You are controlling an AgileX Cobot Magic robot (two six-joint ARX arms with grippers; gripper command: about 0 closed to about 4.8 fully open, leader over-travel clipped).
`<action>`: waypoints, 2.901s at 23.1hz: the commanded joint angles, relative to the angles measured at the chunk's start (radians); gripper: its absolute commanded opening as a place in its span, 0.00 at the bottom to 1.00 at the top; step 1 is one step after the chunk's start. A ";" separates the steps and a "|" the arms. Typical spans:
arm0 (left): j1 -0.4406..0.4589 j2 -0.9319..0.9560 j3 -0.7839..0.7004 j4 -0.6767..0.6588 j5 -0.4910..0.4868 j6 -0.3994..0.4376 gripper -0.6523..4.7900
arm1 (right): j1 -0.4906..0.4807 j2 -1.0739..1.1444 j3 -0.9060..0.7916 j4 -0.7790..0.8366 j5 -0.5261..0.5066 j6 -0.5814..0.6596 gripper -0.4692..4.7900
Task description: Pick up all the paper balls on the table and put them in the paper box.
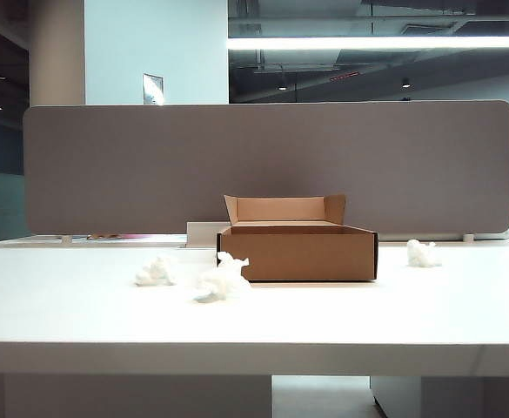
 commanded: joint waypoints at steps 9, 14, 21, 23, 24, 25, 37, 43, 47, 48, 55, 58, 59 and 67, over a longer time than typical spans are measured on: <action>0.000 0.001 0.002 -0.011 0.004 0.004 0.11 | 0.000 0.002 -0.006 0.011 0.002 -0.003 0.08; 0.000 0.001 0.002 -0.004 -0.006 0.004 0.11 | 0.001 0.002 -0.006 0.011 0.002 -0.003 0.08; 0.000 0.001 0.002 -0.002 0.005 0.004 0.11 | 0.000 0.002 -0.006 0.040 0.002 -0.003 0.08; 0.000 0.001 0.002 0.000 0.006 -0.023 0.11 | 0.001 0.002 -0.006 0.041 -0.002 -0.003 0.08; -0.001 0.001 0.002 0.000 0.011 -0.053 0.11 | 0.001 0.002 -0.006 0.041 -0.002 0.002 0.08; -0.001 0.001 0.002 0.001 0.024 -0.071 0.11 | 0.001 0.002 -0.006 0.041 -0.003 0.007 0.08; -0.001 0.001 0.121 0.062 0.208 -0.073 0.11 | 0.003 0.003 0.046 0.045 -0.048 0.038 0.08; -0.001 0.025 0.187 0.057 0.240 -0.069 0.11 | 0.003 0.005 0.093 0.043 -0.074 0.085 0.08; -0.001 0.111 0.248 0.058 0.276 -0.067 0.11 | 0.003 0.008 0.138 0.040 -0.074 0.085 0.08; -0.001 0.132 0.260 0.059 0.276 -0.066 0.11 | 0.003 0.008 0.144 0.039 -0.077 0.085 0.08; -0.001 0.445 0.391 0.151 0.366 0.002 0.11 | 0.003 0.009 0.200 0.014 -0.089 0.085 0.08; -0.002 0.546 0.435 0.163 0.379 0.007 0.11 | 0.003 0.009 0.203 0.003 -0.089 0.085 0.08; -0.002 0.579 0.452 0.164 0.385 0.016 0.11 | 0.002 0.009 0.203 0.002 -0.093 0.085 0.08; -0.002 0.839 0.591 0.176 0.391 0.046 0.11 | 0.002 0.009 0.203 -0.013 -0.107 0.084 0.08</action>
